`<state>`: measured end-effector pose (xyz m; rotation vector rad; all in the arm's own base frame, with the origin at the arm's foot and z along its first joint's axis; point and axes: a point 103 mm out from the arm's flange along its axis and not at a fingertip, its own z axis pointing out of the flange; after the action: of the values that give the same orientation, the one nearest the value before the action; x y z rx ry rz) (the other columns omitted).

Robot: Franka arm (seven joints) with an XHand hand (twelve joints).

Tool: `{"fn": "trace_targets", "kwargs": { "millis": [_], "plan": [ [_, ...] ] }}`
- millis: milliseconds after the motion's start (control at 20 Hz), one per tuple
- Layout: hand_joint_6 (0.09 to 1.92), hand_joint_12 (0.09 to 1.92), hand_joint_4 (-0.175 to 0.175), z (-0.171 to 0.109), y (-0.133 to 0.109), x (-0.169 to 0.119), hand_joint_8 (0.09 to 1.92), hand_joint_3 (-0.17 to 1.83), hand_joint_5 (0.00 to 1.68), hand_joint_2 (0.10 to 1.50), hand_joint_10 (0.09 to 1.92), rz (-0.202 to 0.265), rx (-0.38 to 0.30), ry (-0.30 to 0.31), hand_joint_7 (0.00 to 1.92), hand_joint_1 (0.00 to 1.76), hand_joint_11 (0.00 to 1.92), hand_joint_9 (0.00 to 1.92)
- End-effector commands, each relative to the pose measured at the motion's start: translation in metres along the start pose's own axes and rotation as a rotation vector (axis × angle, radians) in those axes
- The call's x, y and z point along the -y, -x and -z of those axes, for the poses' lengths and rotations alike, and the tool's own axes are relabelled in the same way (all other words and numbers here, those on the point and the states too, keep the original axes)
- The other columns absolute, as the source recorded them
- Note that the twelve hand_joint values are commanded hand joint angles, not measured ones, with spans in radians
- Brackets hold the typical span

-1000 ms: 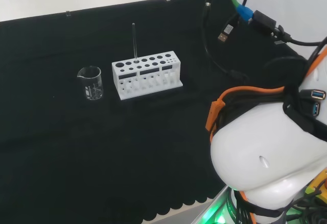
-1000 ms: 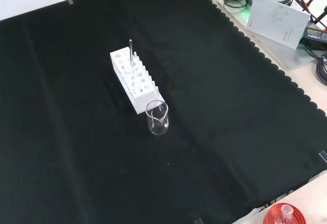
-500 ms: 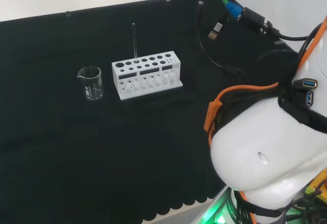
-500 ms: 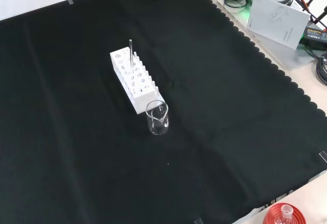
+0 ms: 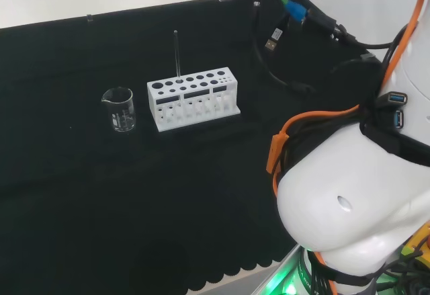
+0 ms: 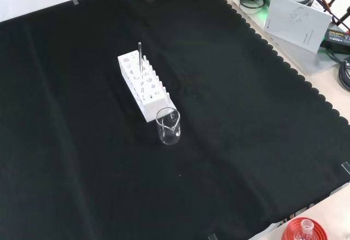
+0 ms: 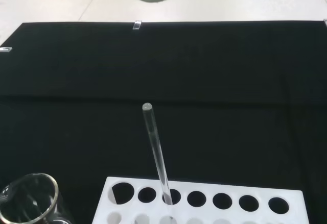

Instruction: Take the glass rod from the white test tube rack.

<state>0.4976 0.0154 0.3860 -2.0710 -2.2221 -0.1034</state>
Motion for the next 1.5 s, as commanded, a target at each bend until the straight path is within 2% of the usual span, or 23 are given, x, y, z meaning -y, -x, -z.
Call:
{"fn": "trace_targets", "kwargs": {
  "millis": [50, 600, 750, 1500],
  "plan": [
    [0.76, 1.17, -0.15, -0.013, -0.01, -0.013, 0.68, -0.17, 0.81, 0.97, 0.63, -0.001, 0.014, -0.025, 0.94, 1.08, 0.89, 1.0],
    [0.76, 1.17, -0.151, -0.047, -0.03, -0.027, 0.68, -0.17, 0.8, 0.97, 0.62, 0.03, 0.01, -0.096, 0.94, 1.06, 0.89, 1.0],
    [0.76, 1.17, -0.152, -0.053, -0.03, -0.028, 0.68, -0.17, 0.8, 0.97, 0.62, 0.037, -0.01, -0.107, 0.94, 1.06, 0.89, 1.0],
    [0.77, 1.16, -0.155, -0.086, -0.028, -0.026, 0.67, -0.17, 0.79, 0.97, 0.61, 0.033, -0.002, -0.163, 0.94, 1.06, 0.88, 0.99]
  ]
}}
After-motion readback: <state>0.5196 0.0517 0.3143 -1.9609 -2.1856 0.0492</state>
